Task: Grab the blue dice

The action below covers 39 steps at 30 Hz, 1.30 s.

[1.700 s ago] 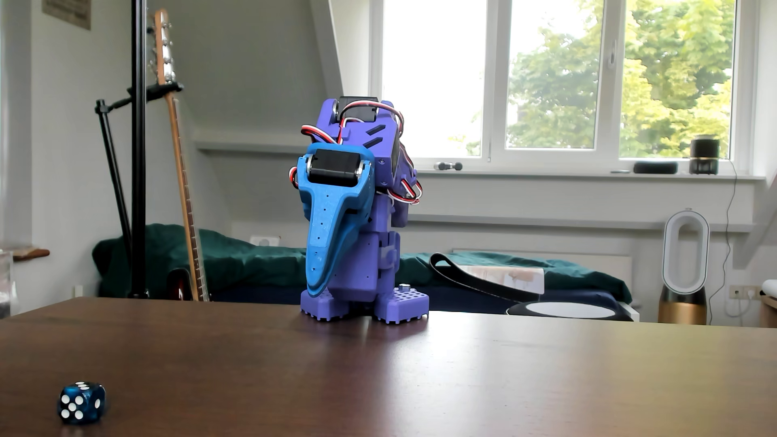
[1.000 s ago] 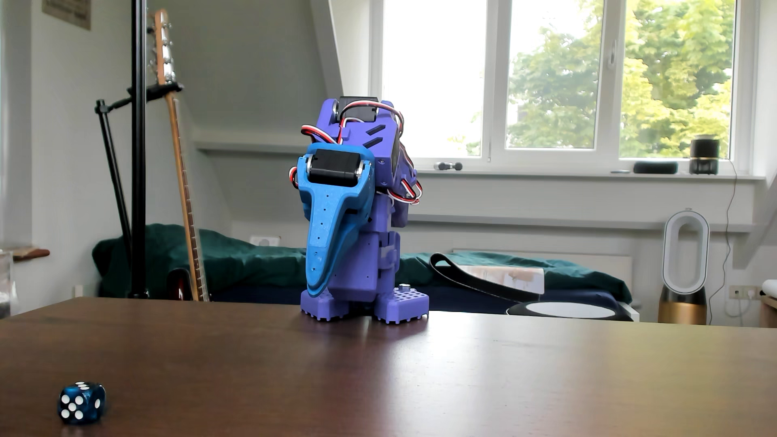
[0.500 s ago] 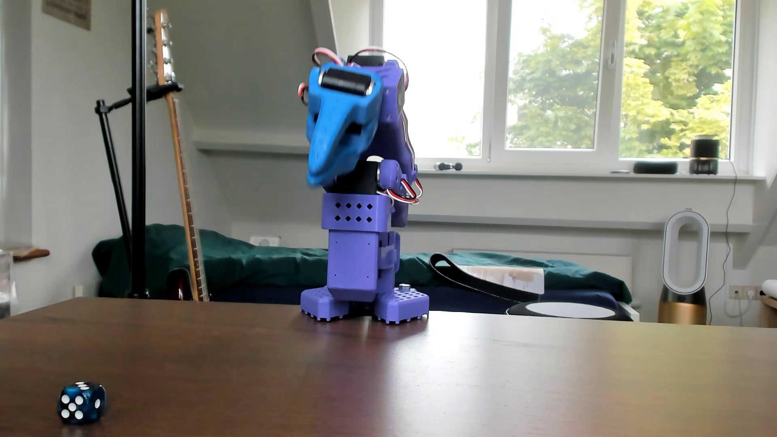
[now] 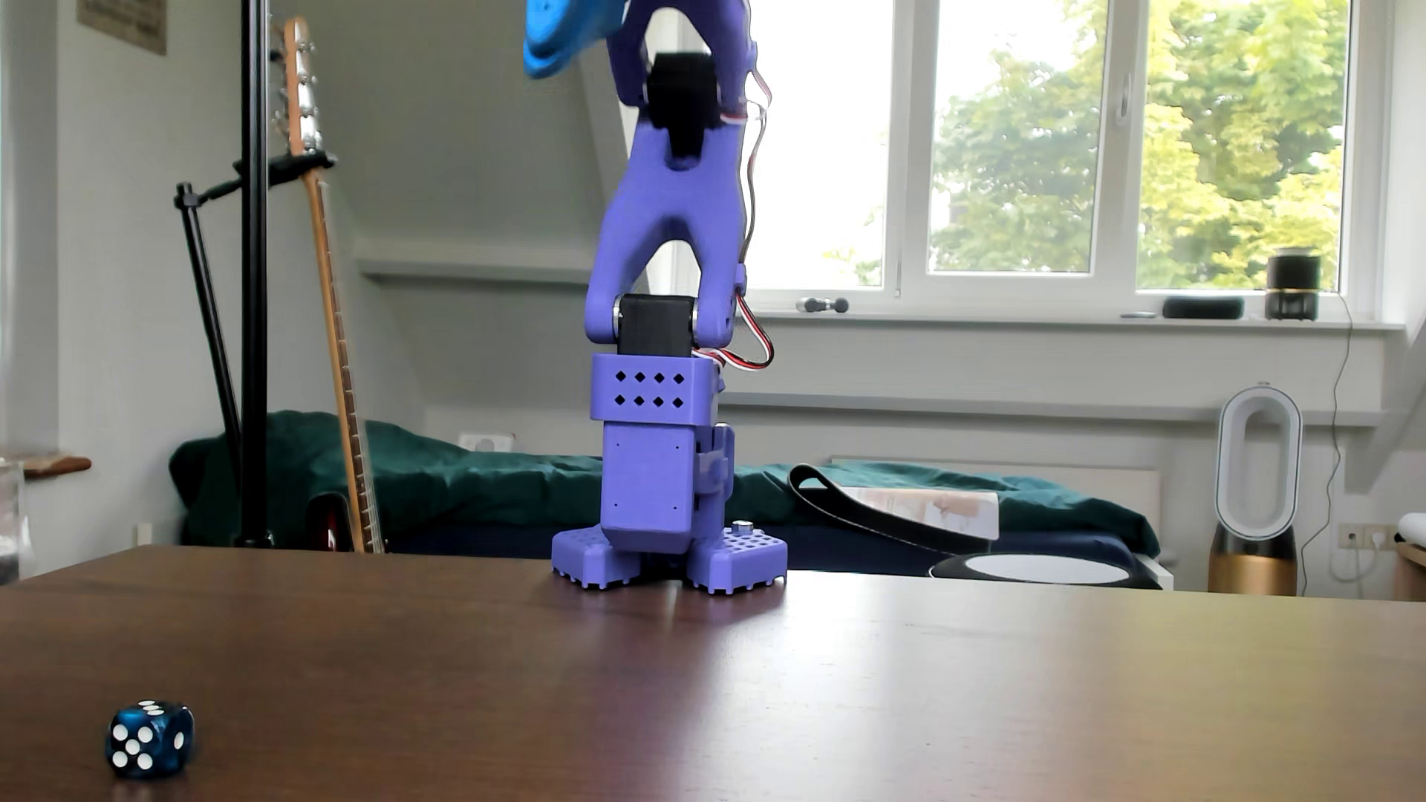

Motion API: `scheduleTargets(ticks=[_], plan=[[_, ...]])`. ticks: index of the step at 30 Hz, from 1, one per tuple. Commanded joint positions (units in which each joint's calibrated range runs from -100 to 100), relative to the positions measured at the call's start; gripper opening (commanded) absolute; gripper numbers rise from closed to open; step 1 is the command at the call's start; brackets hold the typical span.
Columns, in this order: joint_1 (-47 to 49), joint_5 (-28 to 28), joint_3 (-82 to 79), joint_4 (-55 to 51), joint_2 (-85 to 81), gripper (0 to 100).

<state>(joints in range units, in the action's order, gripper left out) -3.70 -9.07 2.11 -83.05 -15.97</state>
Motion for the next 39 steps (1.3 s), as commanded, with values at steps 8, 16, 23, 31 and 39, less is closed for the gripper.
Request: scheduleTargets(ticks=[8, 16, 23, 31, 39], plan=[[-7.4, 0.0, 20.0, -3.8, 33.5, 9], [-14.0, -2.4, 19.5, -4.6, 37.7, 18], [-13.9, -3.1, 15.5, -3.7, 38.2, 23], [-13.2, -3.1, 15.4, -3.7, 42.4, 24], [-13.7, -4.3, 18.3, -2.8, 48.6, 24]])
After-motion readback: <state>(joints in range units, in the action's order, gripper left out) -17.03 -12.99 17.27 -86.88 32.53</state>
